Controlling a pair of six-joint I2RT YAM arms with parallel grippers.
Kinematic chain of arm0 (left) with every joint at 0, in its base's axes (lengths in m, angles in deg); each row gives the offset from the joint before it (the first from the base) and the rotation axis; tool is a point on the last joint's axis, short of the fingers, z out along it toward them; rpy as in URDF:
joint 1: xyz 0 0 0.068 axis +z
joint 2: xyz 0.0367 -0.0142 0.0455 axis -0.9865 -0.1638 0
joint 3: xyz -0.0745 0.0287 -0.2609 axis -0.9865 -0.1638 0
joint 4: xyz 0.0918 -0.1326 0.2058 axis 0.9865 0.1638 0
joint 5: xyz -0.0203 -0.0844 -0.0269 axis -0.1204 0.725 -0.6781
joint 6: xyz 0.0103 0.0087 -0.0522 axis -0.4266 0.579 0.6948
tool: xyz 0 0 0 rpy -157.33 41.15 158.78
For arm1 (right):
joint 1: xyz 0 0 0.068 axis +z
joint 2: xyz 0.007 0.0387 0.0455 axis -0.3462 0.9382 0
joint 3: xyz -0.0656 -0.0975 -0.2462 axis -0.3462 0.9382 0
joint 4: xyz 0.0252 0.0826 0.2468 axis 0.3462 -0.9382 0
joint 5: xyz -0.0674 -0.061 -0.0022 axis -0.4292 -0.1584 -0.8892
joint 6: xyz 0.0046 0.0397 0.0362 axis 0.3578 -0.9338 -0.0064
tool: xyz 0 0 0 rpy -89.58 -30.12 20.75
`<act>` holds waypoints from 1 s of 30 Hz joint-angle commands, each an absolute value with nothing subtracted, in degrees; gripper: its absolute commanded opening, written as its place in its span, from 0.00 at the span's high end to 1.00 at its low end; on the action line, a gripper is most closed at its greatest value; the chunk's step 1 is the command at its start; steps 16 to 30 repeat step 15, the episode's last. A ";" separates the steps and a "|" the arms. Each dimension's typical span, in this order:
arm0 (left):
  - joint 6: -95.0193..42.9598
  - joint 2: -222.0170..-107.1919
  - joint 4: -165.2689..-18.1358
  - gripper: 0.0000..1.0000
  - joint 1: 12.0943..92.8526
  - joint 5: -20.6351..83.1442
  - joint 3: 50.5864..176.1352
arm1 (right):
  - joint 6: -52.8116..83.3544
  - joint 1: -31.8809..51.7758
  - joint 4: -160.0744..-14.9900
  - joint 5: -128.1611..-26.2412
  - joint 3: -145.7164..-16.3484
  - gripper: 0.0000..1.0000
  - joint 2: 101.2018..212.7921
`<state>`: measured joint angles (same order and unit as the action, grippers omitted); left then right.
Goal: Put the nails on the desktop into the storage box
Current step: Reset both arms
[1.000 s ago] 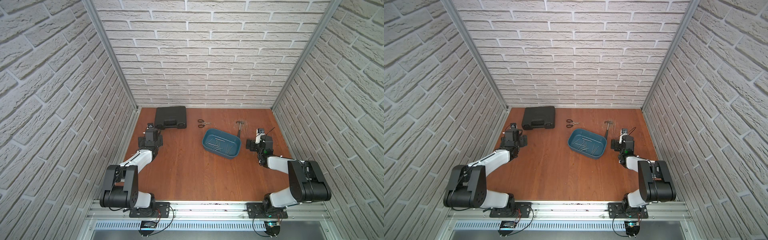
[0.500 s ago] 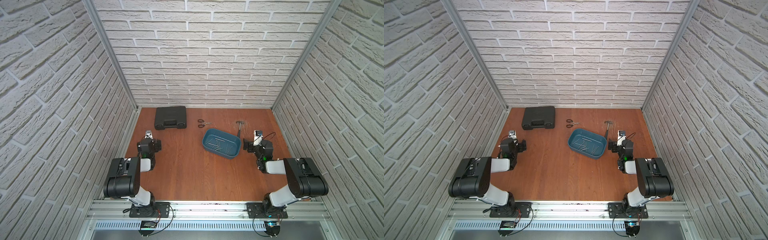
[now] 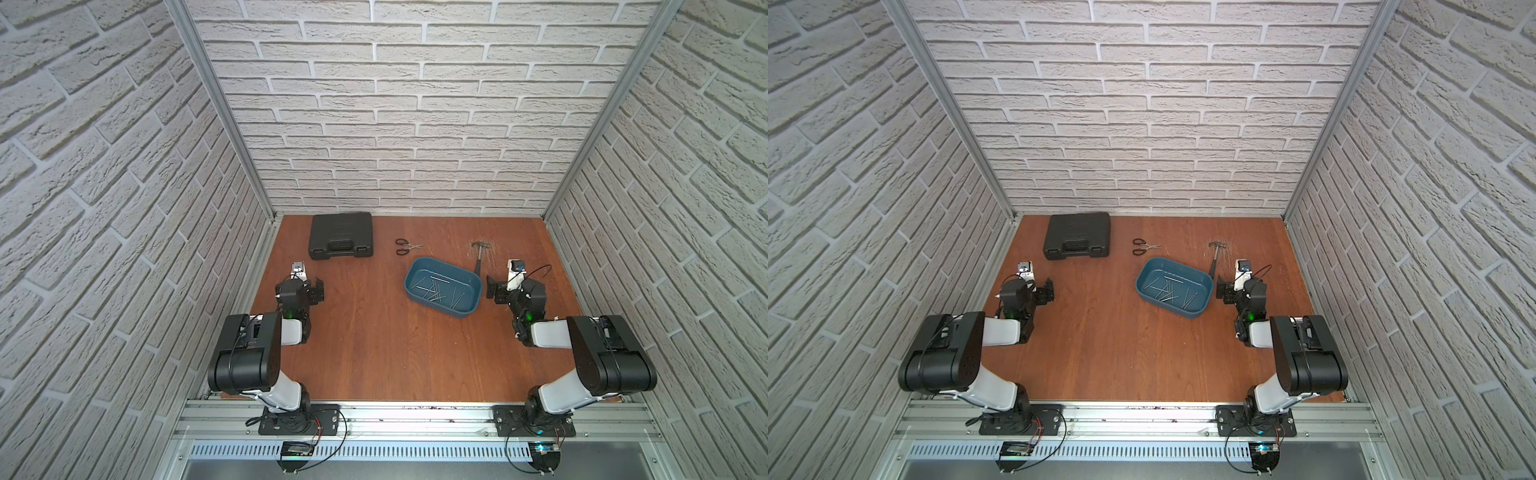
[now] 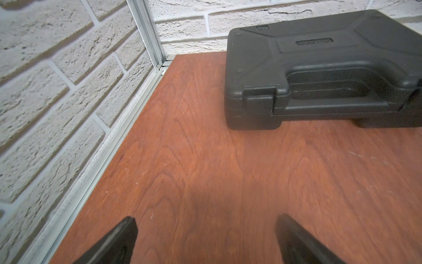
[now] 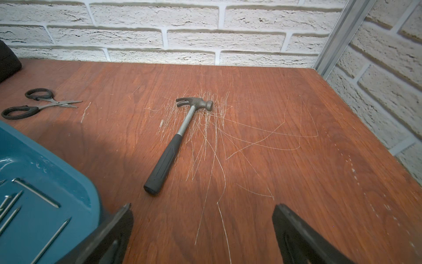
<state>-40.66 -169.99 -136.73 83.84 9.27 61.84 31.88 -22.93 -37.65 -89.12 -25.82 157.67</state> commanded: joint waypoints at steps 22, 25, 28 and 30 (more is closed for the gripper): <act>-41.15 -170.21 -139.70 0.02 83.85 10.24 61.97 | 32.31 -22.53 -34.68 -89.20 -25.90 0.01 157.60; -41.15 -170.21 -139.70 0.02 83.85 10.24 61.97 | 32.31 -22.53 -34.68 -89.20 -25.90 0.01 157.60; -41.15 -170.21 -139.70 0.02 83.85 10.24 61.97 | 32.31 -22.53 -34.68 -89.20 -25.90 0.01 157.60; -41.15 -170.21 -139.70 0.02 83.85 10.24 61.97 | 32.31 -22.53 -34.68 -89.20 -25.90 0.01 157.60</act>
